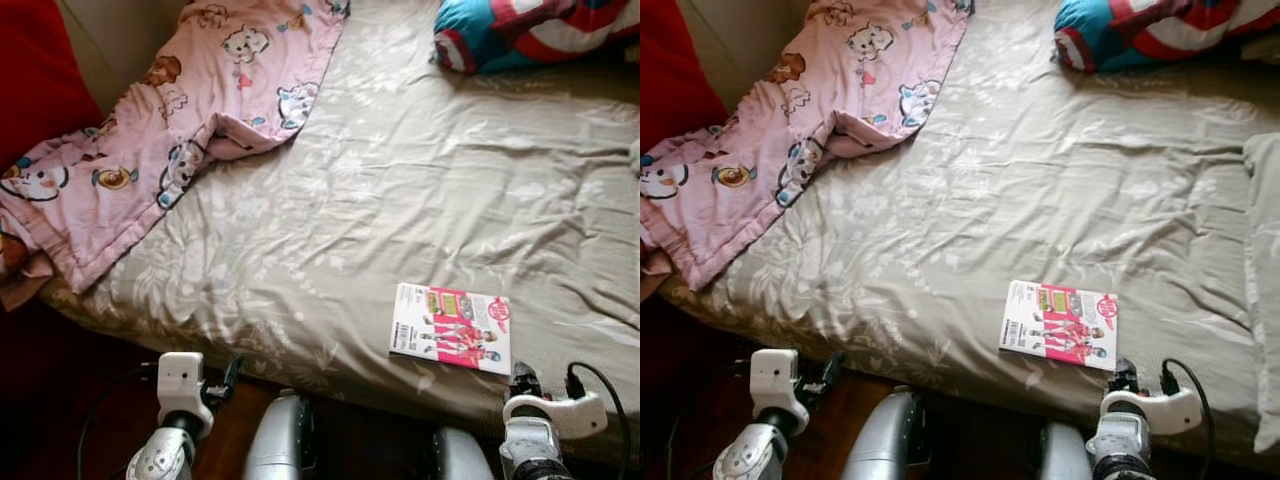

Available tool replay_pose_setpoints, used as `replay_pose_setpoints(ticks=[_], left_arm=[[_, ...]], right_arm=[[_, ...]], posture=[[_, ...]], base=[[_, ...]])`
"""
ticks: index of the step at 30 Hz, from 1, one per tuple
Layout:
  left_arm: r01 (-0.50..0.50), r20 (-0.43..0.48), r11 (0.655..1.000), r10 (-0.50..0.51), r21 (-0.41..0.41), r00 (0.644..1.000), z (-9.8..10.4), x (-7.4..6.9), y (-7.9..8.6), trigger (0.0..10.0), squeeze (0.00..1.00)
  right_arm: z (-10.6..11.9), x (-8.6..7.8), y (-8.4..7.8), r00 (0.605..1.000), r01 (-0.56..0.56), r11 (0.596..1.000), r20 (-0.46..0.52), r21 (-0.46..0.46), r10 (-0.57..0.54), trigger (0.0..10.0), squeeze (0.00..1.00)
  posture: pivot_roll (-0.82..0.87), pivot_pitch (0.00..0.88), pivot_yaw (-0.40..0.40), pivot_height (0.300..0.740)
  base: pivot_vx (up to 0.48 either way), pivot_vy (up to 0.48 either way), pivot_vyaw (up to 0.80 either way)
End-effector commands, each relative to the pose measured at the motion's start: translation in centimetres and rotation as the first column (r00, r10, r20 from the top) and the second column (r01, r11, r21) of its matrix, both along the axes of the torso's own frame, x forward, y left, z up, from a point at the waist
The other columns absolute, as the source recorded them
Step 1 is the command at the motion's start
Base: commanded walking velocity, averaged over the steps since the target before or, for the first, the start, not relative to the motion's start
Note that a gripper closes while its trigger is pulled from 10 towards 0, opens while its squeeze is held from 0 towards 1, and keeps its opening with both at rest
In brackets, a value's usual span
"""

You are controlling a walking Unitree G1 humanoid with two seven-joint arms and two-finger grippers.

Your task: Clean up the room

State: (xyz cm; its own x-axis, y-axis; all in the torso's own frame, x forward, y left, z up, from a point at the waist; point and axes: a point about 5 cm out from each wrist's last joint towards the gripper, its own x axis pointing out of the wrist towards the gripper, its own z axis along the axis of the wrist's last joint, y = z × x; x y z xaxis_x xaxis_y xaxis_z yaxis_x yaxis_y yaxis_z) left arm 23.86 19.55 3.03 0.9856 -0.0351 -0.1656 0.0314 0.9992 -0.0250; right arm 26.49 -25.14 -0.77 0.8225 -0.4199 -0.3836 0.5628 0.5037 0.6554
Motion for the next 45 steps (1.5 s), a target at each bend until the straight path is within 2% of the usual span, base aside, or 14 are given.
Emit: replay_pose_setpoints(ticks=[1,2,3,4,5,9,14,19,22,28,33,36,42,45], left_arm=[[-0.032,-0.034,0.999,0.032,0.003,0.999,-1.0,-0.6,0.6,10.0,0.0],[-0.034,-0.033,0.999,0.034,-0.003,0.999,-1.2,-0.3,0.4,10.0,0.0],[-0.035,-0.032,0.999,0.034,-0.005,0.999,-1.3,-0.2,0.3,10.0,0.0],[-0.036,-0.033,0.999,0.036,-0.008,0.999,-1.4,-0.1,0.2,10.0,0.0],[-0.036,-0.033,0.999,0.036,-0.009,0.999,-1.5,-0.1,0.2,10.0,0.0],[-0.057,-0.047,0.998,0.056,-0.023,0.997,-2.1,0.0,0.0,10.0,0.0],[-0.11,-0.098,0.993,0.105,-0.049,0.99,-3.4,-0.3,0.0,10.0,0.0],[-0.167,-0.132,0.984,0.158,-0.065,0.979,-3.9,-0.1,0.6,10.0,0.0],[-0.164,-0.154,0.986,0.156,-0.042,0.976,-3.9,0.5,0.8,10.0,0.0],[-0.174,-0.227,0.985,0.169,-0.001,0.959,-5.1,0.1,1.8,10.0,0.0],[-0.148,-0.397,0.988,0.153,0.045,0.905,-7.7,-2.3,2.3,10.0,0.0],[-0.179,-0.472,0.982,0.188,0.064,0.861,-9.0,-4.0,2.8,10.0,0.0],[-0.192,-0.582,0.977,0.209,0.092,0.786,-10.6,-6.6,3.1,10.0,0.0],[-0.192,-0.609,0.977,0.21,0.095,0.765,-11.0,-7.2,3.0,10.0,0.0]], right_arm=[[0.0,0.0,0.8,0.996,-0.089,0.993,-0.017,-0.084,0.087,10.0,0.0],[0.6,0.8,1.8,0.973,-0.229,0.949,-0.032,-0.219,0.227,10.0,0.0],[0.8,1.0,2.2,0.962,-0.272,0.926,-0.039,-0.26,0.272,10.0,0.0],[1.1,1.2,3.1,0.93,-0.36,0.866,-0.055,-0.348,0.364,10.0,0.0],[1.2,1.3,3.3,0.922,-0.377,0.851,-0.059,-0.366,0.383,10.0,0.0],[1.3,1.3,5.3,0.836,-0.517,0.716,-0.098,-0.469,0.539,10.0,0.0],[0.6,0.6,6.9,0.768,-0.604,0.638,-0.136,-0.479,0.626,10.0,0.0],[-0.7,-0.3,6.9,0.761,-0.635,0.627,-0.229,-0.451,0.606,10.0,0.0],[-1.4,-0.9,6.8,0.761,-0.643,0.645,-0.257,-0.413,0.595,10.0,0.0],[-3.2,-2.5,6.9,0.698,-0.716,0.608,-0.373,-0.343,0.611,10.0,0.0],[-4.4,-3.9,6.4,0.659,-0.745,0.597,-0.466,-0.298,0.59,10.0,0.0],[-5.1,-4.8,6.0,0.645,-0.746,0.614,-0.507,-0.258,0.572,10.0,0.0],[-6.1,-6.1,6.1,0.608,-0.758,0.621,-0.559,-0.198,0.564,10.0,0.0],[-6.7,-7.1,6.2,0.572,-0.773,0.614,-0.594,-0.16,0.565,10.0,0.0]], posture=[[0.02,0.132,0.087,0.651],[0.0,0.117,0.08,0.651],[0.0,0.117,0.08,0.651],[0.0,0.11,0.077,0.651],[0.0,0.11,0.077,0.651],[-0.04,0.075,0.061,0.651],[-0.05,0.057,0.053,0.651],[-0.06,0.045,0.055,0.651],[-0.05,0.028,0.057,0.67],[-0.06,0.011,0.062,0.71],[-0.06,0.029,0.059,0.74],[-0.07,0.035,0.059,0.74],[-0.07,0.037,0.058,0.74],[-0.06,0.038,0.058,0.74]], base=[[0.0,0.0,0.0],[0.0,0.0,0.0],[0.0,0.0,0.0],[0.0,0.0,0.0],[0.0,0.0,0.0],[0.0,0.0,0.0],[0.0,0.0,0.0],[0.0,0.0,0.0],[0.0,0.0,0.0],[0.0,0.0,0.0],[0.0,0.0,0.0],[0.0,0.0,0.0],[0.0,0.0,0.0],[0.0,0.0,0.0]])
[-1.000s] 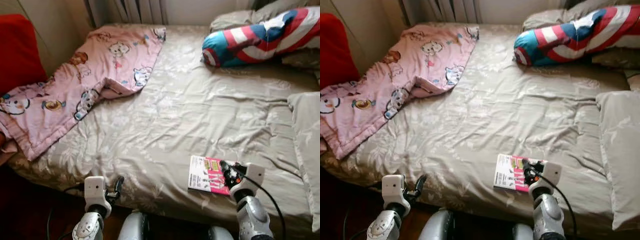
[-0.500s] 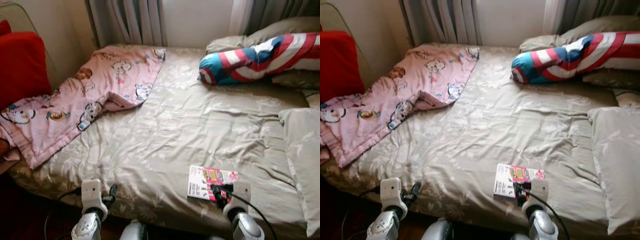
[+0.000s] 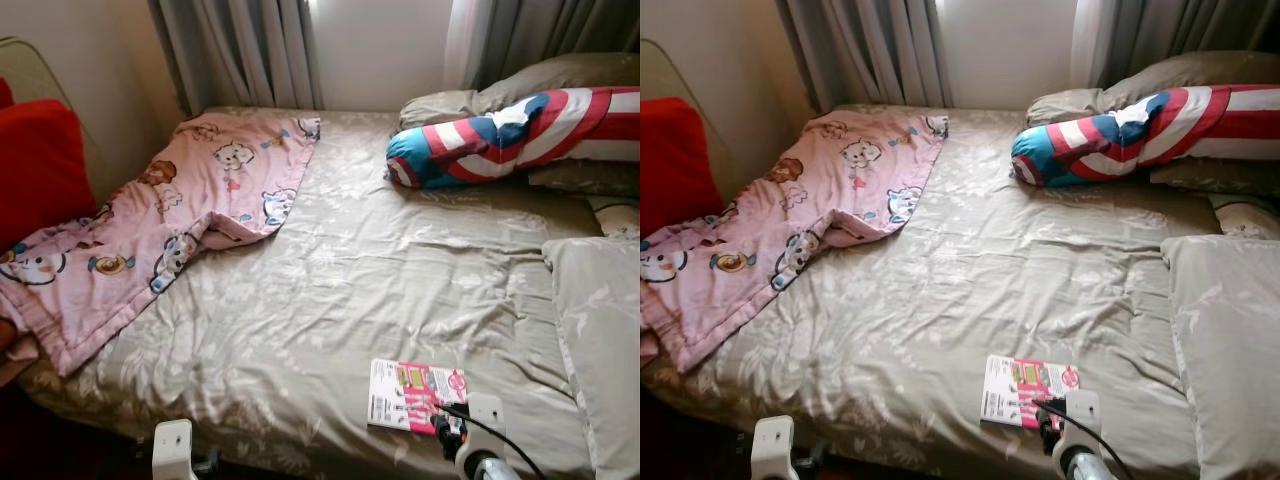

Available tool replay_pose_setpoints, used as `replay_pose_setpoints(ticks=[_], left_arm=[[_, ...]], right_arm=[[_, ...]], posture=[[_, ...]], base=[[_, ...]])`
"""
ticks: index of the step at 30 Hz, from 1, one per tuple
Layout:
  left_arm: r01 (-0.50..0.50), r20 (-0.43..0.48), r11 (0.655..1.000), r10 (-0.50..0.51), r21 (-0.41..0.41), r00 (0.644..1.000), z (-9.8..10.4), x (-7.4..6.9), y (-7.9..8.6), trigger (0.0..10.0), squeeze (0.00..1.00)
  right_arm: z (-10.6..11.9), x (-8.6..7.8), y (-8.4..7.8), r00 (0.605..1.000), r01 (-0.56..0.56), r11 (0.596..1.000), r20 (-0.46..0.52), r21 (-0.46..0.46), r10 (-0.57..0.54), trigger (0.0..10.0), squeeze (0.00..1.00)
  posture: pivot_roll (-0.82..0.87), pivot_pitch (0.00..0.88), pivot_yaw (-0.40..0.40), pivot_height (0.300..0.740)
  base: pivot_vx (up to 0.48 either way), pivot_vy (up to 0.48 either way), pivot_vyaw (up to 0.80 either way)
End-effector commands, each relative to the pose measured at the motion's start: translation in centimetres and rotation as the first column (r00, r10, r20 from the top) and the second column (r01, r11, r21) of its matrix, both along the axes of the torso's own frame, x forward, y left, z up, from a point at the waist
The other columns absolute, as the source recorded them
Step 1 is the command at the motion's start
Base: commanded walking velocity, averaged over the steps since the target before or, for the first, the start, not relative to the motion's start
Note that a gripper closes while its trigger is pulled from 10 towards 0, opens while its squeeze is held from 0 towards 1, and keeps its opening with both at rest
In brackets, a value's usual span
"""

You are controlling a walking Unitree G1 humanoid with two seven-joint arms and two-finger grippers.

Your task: Clean up the room

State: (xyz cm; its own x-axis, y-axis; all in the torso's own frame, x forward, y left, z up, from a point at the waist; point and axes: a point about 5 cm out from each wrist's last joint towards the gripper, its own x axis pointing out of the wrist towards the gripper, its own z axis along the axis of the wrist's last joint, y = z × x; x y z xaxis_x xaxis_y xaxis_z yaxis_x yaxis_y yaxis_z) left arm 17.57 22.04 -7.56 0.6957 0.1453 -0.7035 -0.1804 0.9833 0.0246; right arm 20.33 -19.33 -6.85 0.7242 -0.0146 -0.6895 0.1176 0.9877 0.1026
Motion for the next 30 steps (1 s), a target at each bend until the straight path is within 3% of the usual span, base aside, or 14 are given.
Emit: replay_pose_setpoints(ticks=[1,7,17,30], left_arm=[[-0.011,-0.051,1.0,0.012,0.018,0.999,-0.5,-1.0,0.5,10.0,0.0],[-0.015,-0.031,1.0,0.016,0.004,0.999,-0.3,-0.5,0.3,10.0,0.0],[-0.008,-0.088,1.0,0.008,-0.005,0.996,-0.7,-1.2,0.5,10.0,0.0],[-0.012,-0.122,1.0,0.012,-0.002,0.993,-1.0,-1.9,1.0,10.0,0.0]], right_arm=[[-0.8,-1.2,0.5,0.998,-0.002,1.0,-0.06,0.015,0.003,10.0,0.0],[-1.3,-2.2,0.4,0.994,-0.007,1.0,-0.106,0.005,0.007,10.0,0.0],[-2.0,-3.7,0.0,0.987,-0.008,1.0,-0.162,-0.005,0.007,10.0,0.0],[-2.1,-3.7,0.1,0.987,-0.016,1.0,-0.16,0.0,0.016,10.0,0.0]], posture=[[-0.06,0.041,0.059,0.74],[-0.05,0.053,0.06,0.74],[-0.05,0.07,0.061,0.74],[-0.05,0.076,0.066,0.74]], base=[[0.0,0.0,0.0],[0.0,0.0,0.0],[0.0,0.0,0.0],[0.0,0.101,0.12]])
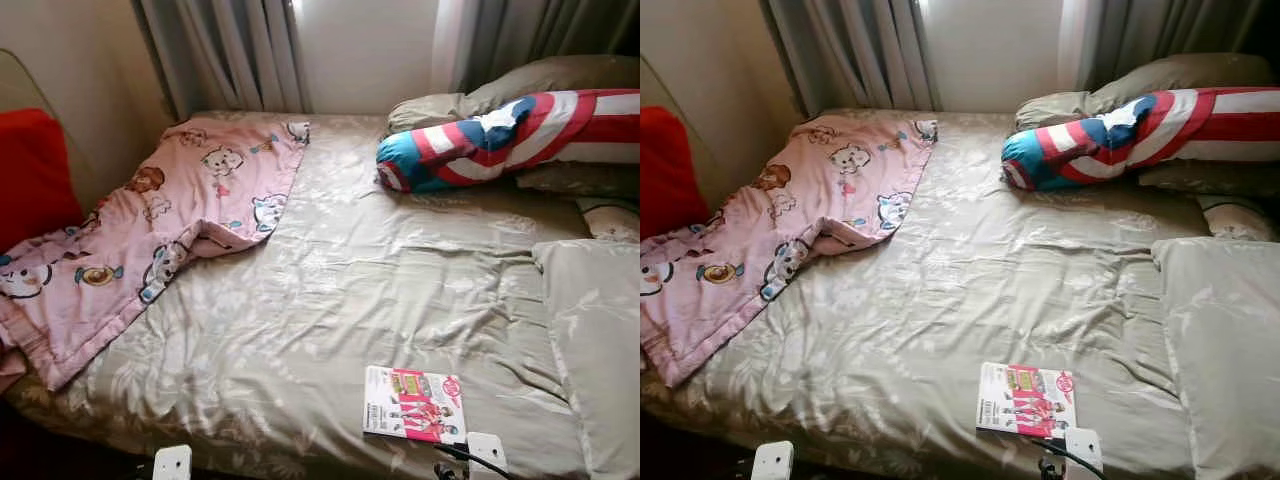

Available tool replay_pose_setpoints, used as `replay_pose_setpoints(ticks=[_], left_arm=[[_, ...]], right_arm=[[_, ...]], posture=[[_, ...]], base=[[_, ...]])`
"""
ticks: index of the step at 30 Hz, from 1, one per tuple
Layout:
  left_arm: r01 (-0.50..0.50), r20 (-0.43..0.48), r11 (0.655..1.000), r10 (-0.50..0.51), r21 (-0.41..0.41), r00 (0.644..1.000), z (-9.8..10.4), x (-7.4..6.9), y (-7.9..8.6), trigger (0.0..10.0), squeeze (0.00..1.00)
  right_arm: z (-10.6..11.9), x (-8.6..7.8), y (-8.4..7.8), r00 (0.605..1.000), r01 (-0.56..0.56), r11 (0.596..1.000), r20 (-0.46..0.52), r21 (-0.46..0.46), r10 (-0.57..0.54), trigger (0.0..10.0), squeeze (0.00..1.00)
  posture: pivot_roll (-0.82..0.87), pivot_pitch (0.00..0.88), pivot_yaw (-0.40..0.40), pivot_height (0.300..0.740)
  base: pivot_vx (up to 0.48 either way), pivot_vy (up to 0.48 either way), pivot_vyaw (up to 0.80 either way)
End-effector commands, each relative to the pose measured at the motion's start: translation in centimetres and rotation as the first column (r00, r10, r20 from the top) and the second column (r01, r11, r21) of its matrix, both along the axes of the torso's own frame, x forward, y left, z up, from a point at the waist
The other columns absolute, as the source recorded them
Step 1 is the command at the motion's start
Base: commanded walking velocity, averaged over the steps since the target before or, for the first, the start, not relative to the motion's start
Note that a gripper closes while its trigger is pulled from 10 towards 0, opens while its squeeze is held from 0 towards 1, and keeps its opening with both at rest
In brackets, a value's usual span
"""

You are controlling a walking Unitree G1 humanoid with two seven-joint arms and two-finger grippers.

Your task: Clean up the room

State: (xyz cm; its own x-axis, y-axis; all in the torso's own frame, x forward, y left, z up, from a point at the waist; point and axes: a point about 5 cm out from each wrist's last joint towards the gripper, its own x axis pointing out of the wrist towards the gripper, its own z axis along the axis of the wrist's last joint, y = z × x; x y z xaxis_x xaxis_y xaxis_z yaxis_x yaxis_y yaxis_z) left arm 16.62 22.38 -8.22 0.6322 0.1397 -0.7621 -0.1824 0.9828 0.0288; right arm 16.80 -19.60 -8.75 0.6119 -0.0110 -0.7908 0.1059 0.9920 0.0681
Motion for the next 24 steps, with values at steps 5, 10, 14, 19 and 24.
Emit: replay_pose_setpoints(ticks=[5,10,14,19,24], left_arm=[[-0.005,-0.036,1.0,0.006,0.01,0.999,-0.31,-0.95,0.62,10.0,0.0],[-0.002,-0.035,1.0,0.002,0.009,0.999,-0.32,-0.9,0.47,10.0,0.0],[0.002,-0.034,1.0,-0.001,0.008,0.999,-0.32,-0.75,0.23,10.0,0.0],[0.006,-0.031,1.0,-0.006,0.009,0.999,-0.3,-0.52,-0.05,10.0,0.0],[0.009,-0.034,1.0,-0.009,0.009,0.999,-0.33,-0.61,-0.04,10.0,0.0]], right_arm=[[-0.14,-0.15,0.45,1.0,0.008,1.0,-0.007,0.015,-0.008,10.0,0.0],[-0.14,-0.04,0.74,1.0,0.014,1.0,-0.006,0.025,-0.014,10.0,0.0],[-0.15,-0.01,0.95,1.0,0.015,0.999,-0.005,0.031,-0.014,10.0,0.0],[-0.18,-0.02,1.09,1.0,0.011,0.999,-0.007,0.035,-0.01,10.0,0.0],[-0.17,0.0,1.1,1.0,0.009,0.999,-0.007,0.036,-0.009,10.0,0.0]], posture=[[-0.04,0.078,0.067,0.74],[-0.04,0.079,0.07,0.74],[-0.04,0.081,0.07,0.74],[-0.04,0.083,0.07,0.74],[-0.04,0.083,0.07,0.74]], base=[[0.0,0.304,0.0],[0.0,0.085,0.0],[0.0,0.0,0.0],[0.0,0.48,0.0],[0.0,0.48,0.0]])
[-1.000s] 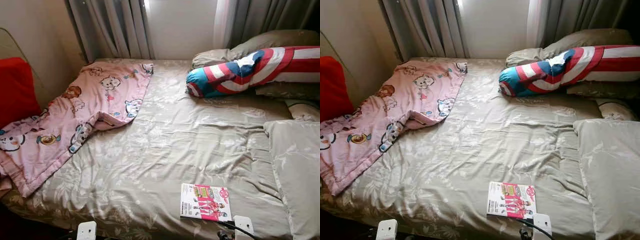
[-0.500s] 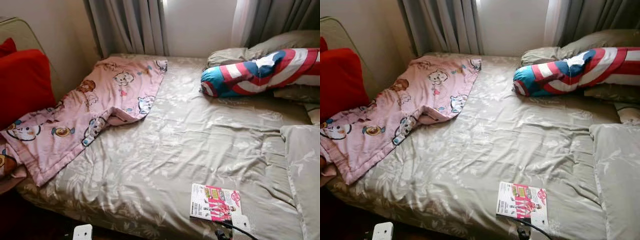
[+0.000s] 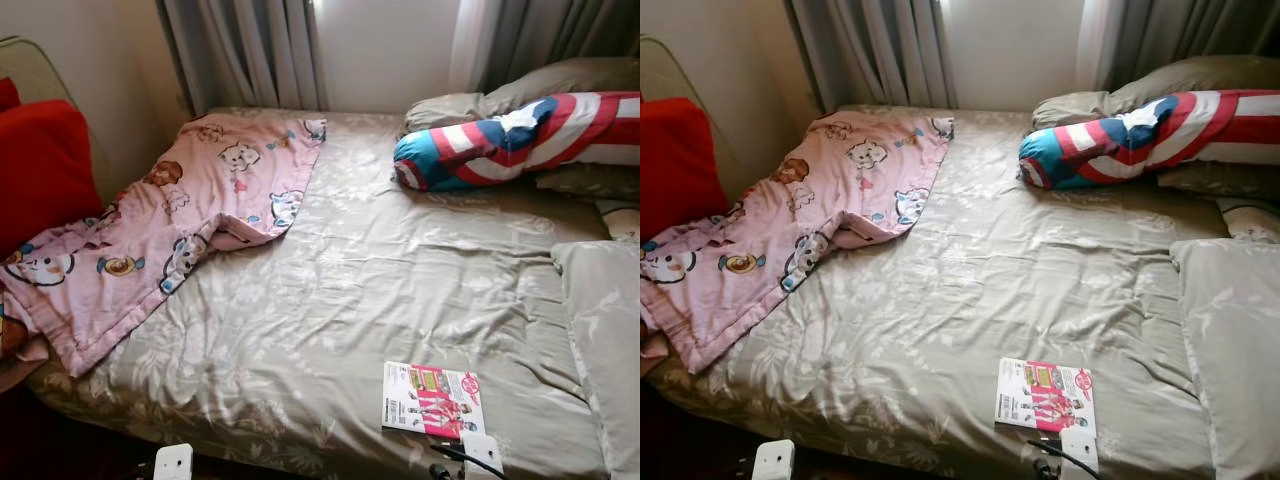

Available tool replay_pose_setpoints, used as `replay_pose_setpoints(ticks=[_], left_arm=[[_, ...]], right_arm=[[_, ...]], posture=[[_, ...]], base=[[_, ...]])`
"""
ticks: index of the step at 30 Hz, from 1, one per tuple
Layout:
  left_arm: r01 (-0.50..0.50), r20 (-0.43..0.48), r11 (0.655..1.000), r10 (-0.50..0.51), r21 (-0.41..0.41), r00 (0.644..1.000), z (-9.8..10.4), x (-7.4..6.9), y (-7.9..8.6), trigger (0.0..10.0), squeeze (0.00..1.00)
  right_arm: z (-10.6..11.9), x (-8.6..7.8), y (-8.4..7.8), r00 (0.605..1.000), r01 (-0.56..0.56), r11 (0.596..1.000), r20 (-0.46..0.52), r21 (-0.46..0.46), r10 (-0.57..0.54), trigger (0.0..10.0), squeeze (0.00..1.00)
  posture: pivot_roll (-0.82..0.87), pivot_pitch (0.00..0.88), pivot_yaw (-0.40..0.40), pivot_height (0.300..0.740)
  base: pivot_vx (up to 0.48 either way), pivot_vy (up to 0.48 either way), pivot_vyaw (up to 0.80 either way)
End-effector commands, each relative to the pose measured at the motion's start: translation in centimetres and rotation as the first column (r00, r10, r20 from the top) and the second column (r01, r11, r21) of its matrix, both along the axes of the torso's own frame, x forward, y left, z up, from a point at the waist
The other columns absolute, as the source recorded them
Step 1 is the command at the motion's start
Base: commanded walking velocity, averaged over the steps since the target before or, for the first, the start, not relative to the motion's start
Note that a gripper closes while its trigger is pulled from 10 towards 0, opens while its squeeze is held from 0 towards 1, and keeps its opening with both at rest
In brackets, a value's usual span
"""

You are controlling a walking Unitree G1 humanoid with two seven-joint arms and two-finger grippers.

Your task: Clean up the room

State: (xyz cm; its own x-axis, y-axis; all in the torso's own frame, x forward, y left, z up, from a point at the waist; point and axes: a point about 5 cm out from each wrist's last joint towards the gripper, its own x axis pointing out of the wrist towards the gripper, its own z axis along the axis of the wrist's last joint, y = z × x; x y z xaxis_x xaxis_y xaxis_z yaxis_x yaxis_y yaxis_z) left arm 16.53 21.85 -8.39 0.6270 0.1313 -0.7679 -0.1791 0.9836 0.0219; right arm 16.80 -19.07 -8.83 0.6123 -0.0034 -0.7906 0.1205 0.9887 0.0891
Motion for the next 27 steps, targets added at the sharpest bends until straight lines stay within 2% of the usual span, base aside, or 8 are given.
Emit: replay_pose_setpoints(ticks=[1,6,27], left_arm=[[0.005,-0.029,1.0,-0.004,0.018,1.0,-0.2,-0.7,0.6,10.0,0.0],[-0.002,-0.043,1.0,0.003,0.021,0.999,-0.3,-1.4,1.2,10.0,0.0],[-0.001,-0.046,1.0,0.002,0.022,0.999,-0.3,-1.6,1.5,10.0,0.0]], right_arm=[[-0.1,0.0,0.6,1.0,-0.006,1.0,-0.007,0.016,0.006,10.0,0.0],[-0.1,0.0,0.6,1.0,-0.008,1.0,-0.006,0.017,0.008,10.0,0.0],[-0.1,0.0,0.8,1.0,-0.002,1.0,-0.005,0.024,0.002,10.0,0.0]], posture=[[-0.04,0.082,0.07,0.74],[-0.03,0.081,0.071,0.74],[-0.03,0.08,0.075,0.74]], base=[[0.0,0.48,0.0],[0.0,0.48,0.0],[0.0,0.48,0.0]])
